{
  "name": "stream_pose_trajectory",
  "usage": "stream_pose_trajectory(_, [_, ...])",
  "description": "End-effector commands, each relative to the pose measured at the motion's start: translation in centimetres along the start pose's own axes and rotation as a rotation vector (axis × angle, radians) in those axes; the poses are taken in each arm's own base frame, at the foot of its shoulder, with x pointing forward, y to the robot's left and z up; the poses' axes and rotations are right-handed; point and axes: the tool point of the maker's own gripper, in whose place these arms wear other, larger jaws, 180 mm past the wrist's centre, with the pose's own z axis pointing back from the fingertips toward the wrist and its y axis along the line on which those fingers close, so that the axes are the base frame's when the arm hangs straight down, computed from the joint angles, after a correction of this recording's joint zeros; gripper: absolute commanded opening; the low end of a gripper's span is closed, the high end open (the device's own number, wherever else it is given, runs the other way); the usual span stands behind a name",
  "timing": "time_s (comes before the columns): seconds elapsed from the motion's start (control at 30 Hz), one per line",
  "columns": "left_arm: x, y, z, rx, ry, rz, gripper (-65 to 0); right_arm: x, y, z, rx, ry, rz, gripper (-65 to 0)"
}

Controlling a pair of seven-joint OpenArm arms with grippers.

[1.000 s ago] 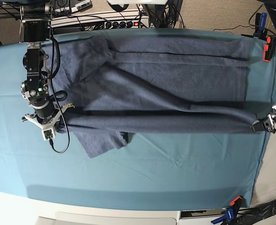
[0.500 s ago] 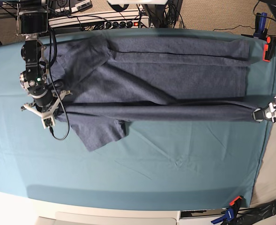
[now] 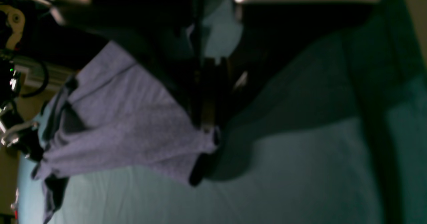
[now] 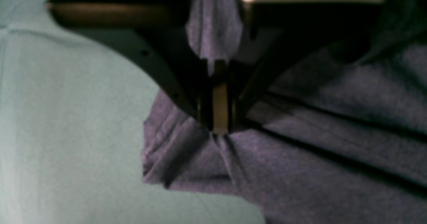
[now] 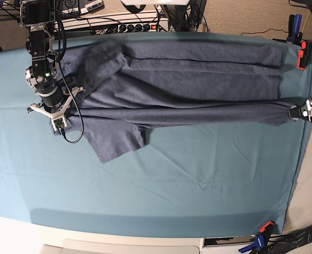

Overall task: Fold the T-shirt properly
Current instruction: 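Lift the pinched side edge and fold it over onto the shirt body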

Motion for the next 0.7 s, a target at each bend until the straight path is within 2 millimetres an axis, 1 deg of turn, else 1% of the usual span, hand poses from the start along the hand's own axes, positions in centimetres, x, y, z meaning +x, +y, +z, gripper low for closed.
stream_pose_trajectory(0.0, [1.6,-0.1,1.7,0.014,-0.037,-0.037,-65.0,0.2,-1.8,0.3,-0.059,0.005,0.026,-65.0])
stream_pose_trajectory(0.13, [0.3,-0.8,1.1,0.005,0.003,-0.084,-65.0,-0.7,-3.5,0.7,-0.117,0.031,0.018,-65.0])
stream_pose_trajectory(0.23, [-0.6,-1.4,0.8,-0.004,0.030,-0.117,-65.0,-1.5,-5.4,1.3,-0.162,0.046,-0.014,-65.0])
stream_pose_trajectory(0.33, [-1.0,-1.8,0.6,-0.011,0.043,-0.137,-65.0,-2.6,-7.4,2.1,-0.213,0.063,-0.049,-65.0])
stream_pose_trajectory(0.4, [-1.0,-2.0,0.5,-0.013,0.043,-0.143,-65.0,-3.3,-8.3,2.6,-0.229,0.070,-0.076,-65.0])
stream_pose_trajectory(0.47, [-0.9,-2.1,0.5,-0.015,0.042,-0.150,-65.0,-3.7,-8.3,3.0,-0.214,0.066,-0.100,-65.0])
stream_pose_trajectory(0.53, [-0.7,-2.4,0.5,-0.019,0.041,-0.162,-65.0,-3.8,-7.8,3.1,-0.187,0.063,-0.101,-65.0])
stream_pose_trajectory(0.67, [-0.2,-3.3,0.4,-0.031,0.039,-0.198,-65.0,-3.4,-7.0,3.2,-0.158,0.045,-0.106,-65.0])
